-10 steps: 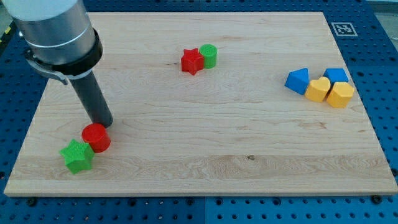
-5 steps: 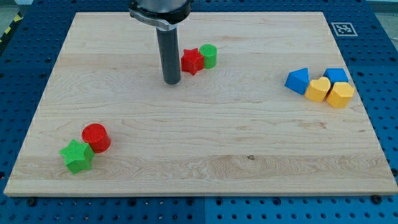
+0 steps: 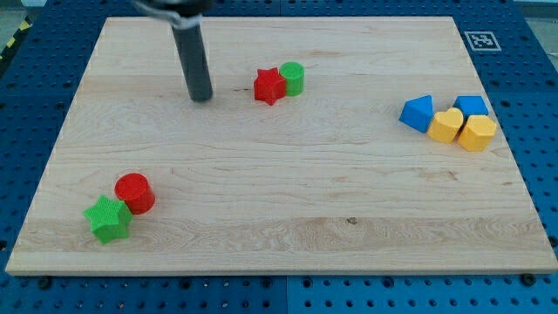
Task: Push the red star towards the bottom center of the board
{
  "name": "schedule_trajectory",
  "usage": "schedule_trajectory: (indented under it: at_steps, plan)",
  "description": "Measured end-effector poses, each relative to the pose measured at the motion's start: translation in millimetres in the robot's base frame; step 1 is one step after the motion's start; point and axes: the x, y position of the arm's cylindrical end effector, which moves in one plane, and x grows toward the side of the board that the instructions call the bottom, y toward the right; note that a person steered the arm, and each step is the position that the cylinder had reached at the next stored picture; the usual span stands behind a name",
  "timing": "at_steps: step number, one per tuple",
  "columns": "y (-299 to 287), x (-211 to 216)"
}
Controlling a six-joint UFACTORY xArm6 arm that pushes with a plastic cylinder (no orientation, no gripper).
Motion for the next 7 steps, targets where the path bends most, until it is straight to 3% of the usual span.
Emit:
schedule_trajectory:
  at_steps: [1,3,7]
  plan:
    - [37.5,-49.2]
    - [113.2,-28.0]
    - [122.6,85.1]
